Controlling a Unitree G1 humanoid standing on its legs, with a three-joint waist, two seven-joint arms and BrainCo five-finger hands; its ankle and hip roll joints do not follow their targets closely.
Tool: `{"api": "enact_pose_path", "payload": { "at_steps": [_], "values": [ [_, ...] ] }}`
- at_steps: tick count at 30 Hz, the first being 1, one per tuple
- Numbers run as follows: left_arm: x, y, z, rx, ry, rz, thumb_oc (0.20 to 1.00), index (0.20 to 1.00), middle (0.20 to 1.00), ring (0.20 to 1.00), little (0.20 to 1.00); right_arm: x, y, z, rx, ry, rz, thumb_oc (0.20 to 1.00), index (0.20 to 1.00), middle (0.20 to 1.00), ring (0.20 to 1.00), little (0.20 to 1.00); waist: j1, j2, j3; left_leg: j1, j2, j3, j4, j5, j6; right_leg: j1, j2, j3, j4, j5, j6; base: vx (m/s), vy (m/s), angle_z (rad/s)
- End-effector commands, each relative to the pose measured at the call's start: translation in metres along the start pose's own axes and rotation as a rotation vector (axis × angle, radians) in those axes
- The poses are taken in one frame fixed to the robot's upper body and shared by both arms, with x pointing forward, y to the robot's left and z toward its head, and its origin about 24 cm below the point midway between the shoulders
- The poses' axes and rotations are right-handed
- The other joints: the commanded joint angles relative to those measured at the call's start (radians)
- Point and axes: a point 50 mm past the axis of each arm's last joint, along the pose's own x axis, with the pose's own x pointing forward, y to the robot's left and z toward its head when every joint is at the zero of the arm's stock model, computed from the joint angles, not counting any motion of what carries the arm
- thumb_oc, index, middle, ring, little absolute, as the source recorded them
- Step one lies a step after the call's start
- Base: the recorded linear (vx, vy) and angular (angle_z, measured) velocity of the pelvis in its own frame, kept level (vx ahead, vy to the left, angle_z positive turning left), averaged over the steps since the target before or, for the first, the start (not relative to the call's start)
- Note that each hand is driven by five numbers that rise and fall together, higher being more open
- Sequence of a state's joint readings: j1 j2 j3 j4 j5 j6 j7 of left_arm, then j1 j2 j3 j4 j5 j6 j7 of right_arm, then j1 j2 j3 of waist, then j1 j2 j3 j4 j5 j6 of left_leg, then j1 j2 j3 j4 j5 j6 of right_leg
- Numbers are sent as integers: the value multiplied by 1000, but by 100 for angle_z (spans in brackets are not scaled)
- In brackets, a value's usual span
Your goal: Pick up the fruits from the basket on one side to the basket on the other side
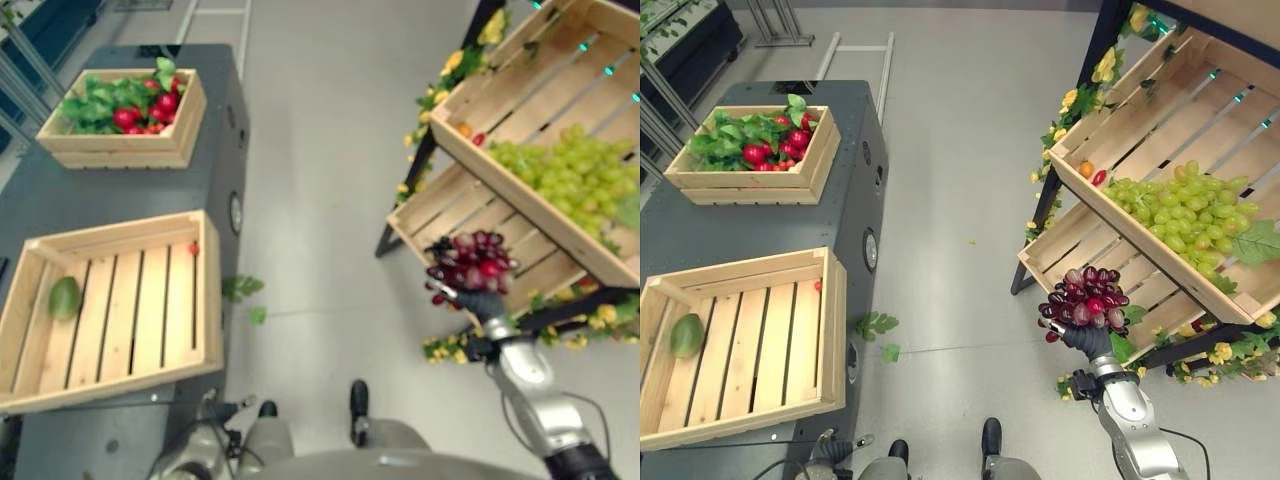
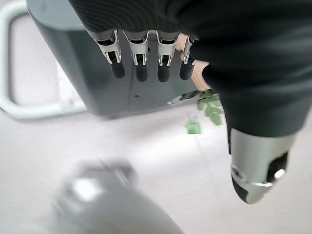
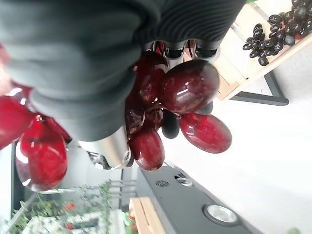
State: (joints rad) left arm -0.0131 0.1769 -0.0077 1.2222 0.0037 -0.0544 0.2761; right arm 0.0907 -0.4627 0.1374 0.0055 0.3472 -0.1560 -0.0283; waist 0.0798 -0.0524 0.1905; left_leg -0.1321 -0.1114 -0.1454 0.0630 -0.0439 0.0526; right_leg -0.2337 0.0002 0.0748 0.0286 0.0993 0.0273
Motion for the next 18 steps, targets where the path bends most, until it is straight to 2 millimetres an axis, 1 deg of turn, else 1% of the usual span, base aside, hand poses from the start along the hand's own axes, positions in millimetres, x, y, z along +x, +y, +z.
{"api": "enact_pose_path", "payload": {
  "at_steps": [1,2,3,4,5,6,8,9,10,12,13,14,15,16,17,18],
  "values": [
    [-1,2,-16,9,65,-11,1000,1000,1000,1000,1000,2,1,36,26,-207,-4,200,200,200,200,200,-5,-47,-63,-182,-21,39,27,80,-51,211,108,-23,-113,-137,27,90,32,-44],
    [-1,2,-16,9,65,-11,1000,1000,1000,1000,1000,2,1,36,26,-207,-4,200,200,200,200,200,-4,-47,-63,-182,-21,40,26,80,-51,211,108,-23,-113,-137,27,217,50,-15],
    [-3,1,-24,40,82,-26,1000,1000,1000,1000,1000,1,0,36,10,-207,-7,200,200,200,200,200,-1,-40,-69,-177,0,55,-24,118,-48,229,122,-11,-105,-148,22,174,60,-10],
    [-5,2,-30,52,102,-29,1000,1000,1000,1000,1000,0,1,36,12,-209,-11,200,200,200,200,200,-3,-43,-75,-167,1,49,-21,113,-44,236,122,-1,-94,-163,24,176,61,-5],
    [-5,2,-31,53,103,-29,1000,1000,1000,1000,1000,-1,1,36,12,-208,-11,200,200,200,200,200,-1,-44,-75,-164,1,52,-21,112,-43,237,122,1,-92,-165,24,139,111,-10],
    [-4,2,-30,70,102,-30,1000,1000,1000,1000,1000,-3,3,35,6,-206,-5,200,200,200,200,200,-12,-53,-91,-137,9,65,-37,118,-41,246,111,0,-85,-182,22,130,108,-17],
    [-3,5,-24,66,77,-19,1000,1000,1000,1000,1000,-3,5,38,4,-217,6,200,200,200,200,200,-16,-62,-113,-113,17,74,-42,104,-38,252,100,15,-76,-199,24,139,112,-12],
    [-3,5,-25,66,77,-19,1000,1000,1000,1000,1000,-4,5,38,4,-216,6,200,200,200,200,200,-13,-63,-112,-111,18,78,-42,102,-37,253,99,18,-75,-200,25,135,119,-19],
    [-1,6,-18,56,49,-15,1000,1000,1000,1000,1000,-4,8,39,10,-222,22,200,200,200,200,200,-10,-69,-124,-87,30,110,-49,87,-34,258,89,36,-65,-205,31,123,134,-50],
    [1,7,-5,65,-1,-12,1000,1000,1000,1000,1000,-3,11,40,15,-222,34,200,200,200,200,200,-10,-73,-127,-66,34,130,-55,76,-29,257,79,34,-33,-213,39,109,149,-74],
    [2,9,2,76,-32,-7,1000,1000,1000,1000,1000,-2,13,39,23,-223,38,200,200,200,200,200,-9,-78,-124,-47,40,143,-67,71,-26,242,79,29,13,-220,47,41,93,-66],
    [3,10,8,86,-55,-4,1000,1000,1000,1000,1000,-2,14,39,26,-221,41,200,200,200,200,200,-12,-79,-119,-34,47,149,-78,70,-26,219,86,17,58,-215,61,19,52,-75],
    [3,11,8,86,-55,-3,1000,1000,1000,1000,1000,-2,14,39,26,-222,40,200,200,200,200,200,-11,-80,-119,-34,47,149,-79,71,-26,215,86,18,64,-217,61,-25,40,-60],
    [6,17,25,117,-113,15,1000,1000,1000,1000,1000,2,16,41,17,-228,41,200,200,200,200,200,-29,-75,-94,-5,69,146,-120,85,-28,110,107,-23,222,-178,122,-43,44,-53],
    [7,18,31,132,-132,18,1000,1000,1000,1000,1000,3,17,42,16,-233,45,200,200,200,200,200,-44,-70,-80,13,79,143,-133,88,-30,62,108,-47,288,-129,156,-46,44,-30],
    [7,18,31,131,-133,18,1000,1000,1000,1000,1000,3,17,43,15,-234,45,200,200,200,200,200,-46,-70,-81,10,77,140,-133,89,-30,56,106,-50,296,-132,157,-45,106,-16]
  ]
}}
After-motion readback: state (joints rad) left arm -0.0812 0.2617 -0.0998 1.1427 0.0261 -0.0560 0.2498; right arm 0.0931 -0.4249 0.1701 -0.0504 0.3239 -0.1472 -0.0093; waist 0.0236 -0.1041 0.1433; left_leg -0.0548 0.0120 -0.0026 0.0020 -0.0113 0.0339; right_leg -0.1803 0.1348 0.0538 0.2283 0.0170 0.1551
